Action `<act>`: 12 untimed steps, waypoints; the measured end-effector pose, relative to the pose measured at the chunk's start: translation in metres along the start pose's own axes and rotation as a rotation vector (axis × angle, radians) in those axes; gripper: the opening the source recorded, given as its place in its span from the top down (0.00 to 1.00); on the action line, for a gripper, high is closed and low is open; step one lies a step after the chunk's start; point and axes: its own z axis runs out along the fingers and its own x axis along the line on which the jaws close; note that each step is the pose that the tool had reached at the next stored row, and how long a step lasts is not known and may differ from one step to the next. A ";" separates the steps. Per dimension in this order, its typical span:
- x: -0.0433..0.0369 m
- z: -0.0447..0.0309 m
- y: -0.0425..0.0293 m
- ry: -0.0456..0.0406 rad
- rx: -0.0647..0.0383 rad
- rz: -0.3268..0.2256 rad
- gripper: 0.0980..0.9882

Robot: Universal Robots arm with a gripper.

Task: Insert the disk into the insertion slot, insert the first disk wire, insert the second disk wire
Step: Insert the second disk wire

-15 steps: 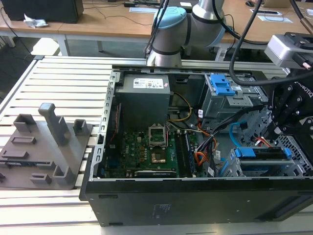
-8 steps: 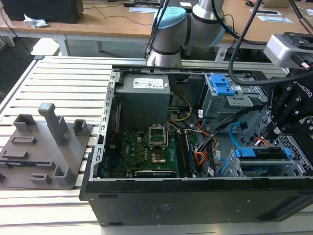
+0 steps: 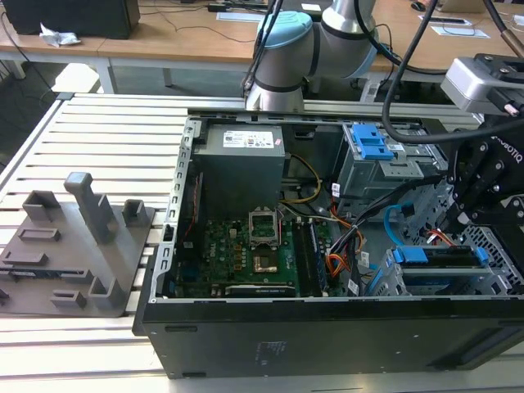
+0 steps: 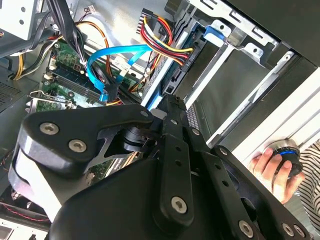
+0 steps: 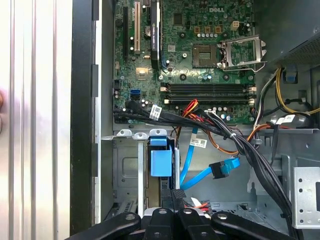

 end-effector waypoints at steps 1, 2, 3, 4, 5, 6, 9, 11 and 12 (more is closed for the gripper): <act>0.0000 0.0000 0.0000 0.0000 0.000 0.000 0.98; 0.0000 0.0000 0.0001 0.0000 0.000 0.000 0.85; 0.0000 0.0000 0.0001 0.0000 0.000 0.000 0.78; 0.0000 0.0000 0.0001 -0.0001 0.000 0.000 0.70; 0.0000 0.0000 0.0001 0.0000 0.000 0.000 0.70; 0.0000 0.0000 0.0001 -0.0001 0.000 0.000 0.70; -0.0012 0.0000 0.0002 0.0000 0.000 0.000 0.70; -0.0062 -0.0001 0.0004 -0.0001 0.000 0.000 0.70; -0.0101 -0.0002 0.0004 0.0000 0.000 0.000 0.70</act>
